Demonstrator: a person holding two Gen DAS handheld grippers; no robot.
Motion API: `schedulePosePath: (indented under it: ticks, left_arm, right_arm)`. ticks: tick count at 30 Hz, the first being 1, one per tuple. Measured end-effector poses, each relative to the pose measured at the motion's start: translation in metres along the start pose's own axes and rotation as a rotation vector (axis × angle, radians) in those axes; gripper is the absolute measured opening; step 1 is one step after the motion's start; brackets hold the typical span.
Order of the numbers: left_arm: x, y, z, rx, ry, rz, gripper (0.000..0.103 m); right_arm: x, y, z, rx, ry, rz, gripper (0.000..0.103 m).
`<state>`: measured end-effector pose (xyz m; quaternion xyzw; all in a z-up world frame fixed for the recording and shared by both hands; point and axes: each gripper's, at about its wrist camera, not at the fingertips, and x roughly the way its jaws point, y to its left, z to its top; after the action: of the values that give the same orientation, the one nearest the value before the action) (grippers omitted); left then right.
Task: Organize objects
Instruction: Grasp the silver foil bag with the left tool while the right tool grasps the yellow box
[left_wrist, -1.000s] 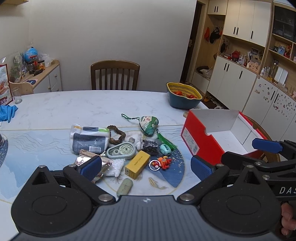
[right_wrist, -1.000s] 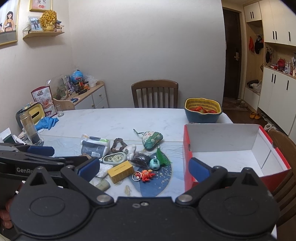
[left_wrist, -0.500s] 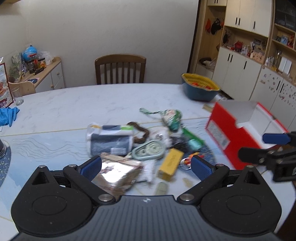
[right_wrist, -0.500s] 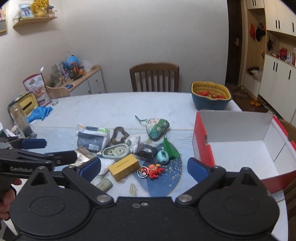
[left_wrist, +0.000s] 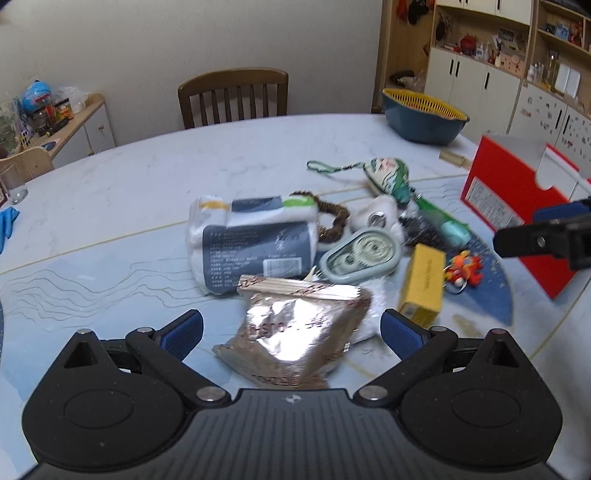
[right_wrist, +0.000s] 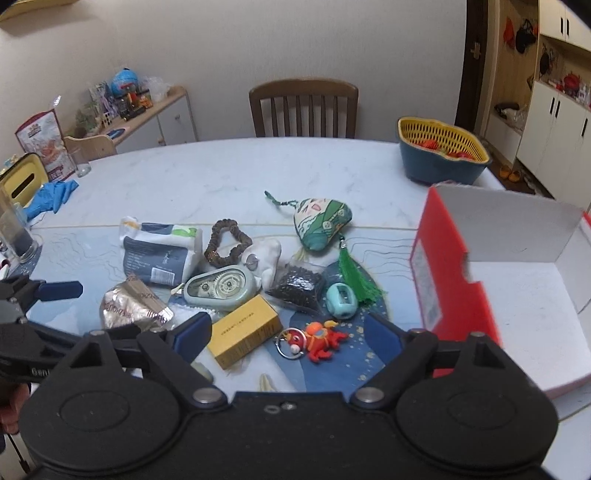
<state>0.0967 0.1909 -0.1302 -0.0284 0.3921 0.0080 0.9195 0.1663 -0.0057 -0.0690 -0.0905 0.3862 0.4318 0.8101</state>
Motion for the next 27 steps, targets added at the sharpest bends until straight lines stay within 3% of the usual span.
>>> schedulePosePath:
  ticks: [10, 20, 27]
  left_arm:
    - [0.02, 0.013, -0.003, 0.026, 0.036, -0.05, 0.098]
    - [0.027, 0.02, -0.007, 0.008, 0.05, -0.106, 0.08]
    - [0.025, 0.025, -0.005, -0.031, 0.054, -0.122, 0.065]
  right_arm:
    - [0.051, 0.021, 0.011, 0.061, 0.094, 0.005, 0.077]
    - [0.082, 0.03, 0.009, 0.147, 0.212, -0.015, 0.058]
    - [0.084, 0.028, 0.011, 0.209, 0.249, 0.007, 0.044]
